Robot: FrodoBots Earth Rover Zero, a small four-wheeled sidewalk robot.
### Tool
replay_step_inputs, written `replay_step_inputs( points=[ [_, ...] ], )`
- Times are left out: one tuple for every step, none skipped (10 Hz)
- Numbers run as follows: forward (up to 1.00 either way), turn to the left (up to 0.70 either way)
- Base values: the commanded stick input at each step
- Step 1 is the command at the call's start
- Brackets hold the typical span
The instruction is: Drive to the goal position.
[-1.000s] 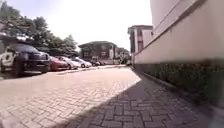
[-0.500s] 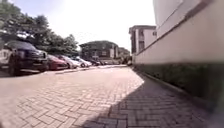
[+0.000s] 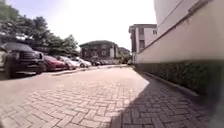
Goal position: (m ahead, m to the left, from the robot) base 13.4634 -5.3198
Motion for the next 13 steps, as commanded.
replay_step_inputs(
  points=[
    [0.7,0.0],
    [0.7,0.0],
    [0.7,0.0],
    [0.7,-0.06],
    [0.7,-0.28],
    [0.7,-0.35],
    [0.7,-0.35],
    [0.7,-0.35],
    [0.7,-0.35],
    [0.7,-0.35],
    [0.7,-0.35],
    [0.7,-0.35],
    [0.7,-0.35]
  ],
)
